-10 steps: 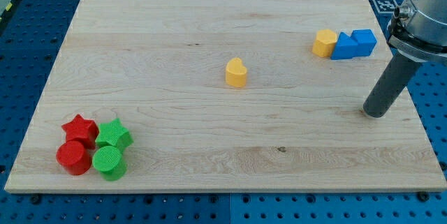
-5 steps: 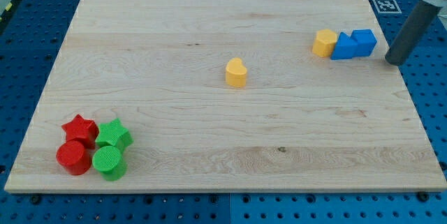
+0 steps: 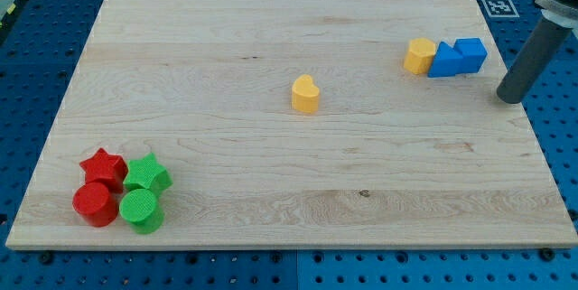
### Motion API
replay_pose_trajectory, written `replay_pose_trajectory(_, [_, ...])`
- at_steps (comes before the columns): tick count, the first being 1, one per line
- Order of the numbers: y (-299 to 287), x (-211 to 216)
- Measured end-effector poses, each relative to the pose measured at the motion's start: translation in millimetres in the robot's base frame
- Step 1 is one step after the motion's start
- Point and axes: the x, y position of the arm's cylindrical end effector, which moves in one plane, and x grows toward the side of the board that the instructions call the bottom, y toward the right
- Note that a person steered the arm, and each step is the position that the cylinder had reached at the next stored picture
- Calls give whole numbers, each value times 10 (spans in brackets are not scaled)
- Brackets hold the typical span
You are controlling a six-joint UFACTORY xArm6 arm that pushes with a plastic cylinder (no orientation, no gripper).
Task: Separate the blue triangle and yellow hexagon
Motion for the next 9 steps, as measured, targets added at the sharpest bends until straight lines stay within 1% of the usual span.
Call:
replay_pose_trajectory(1, [-152, -3])
replay_pose_trajectory(2, [-493, -155])
replay_pose_trajectory(3, [-573, -265])
replay_pose_trajectory(5, [-870, -623])
replay_pose_trajectory(6, [-923, -889])
replay_pose_trajectory(8, [-1552, -928])
replay_pose_trajectory(9, [-1760, -966])
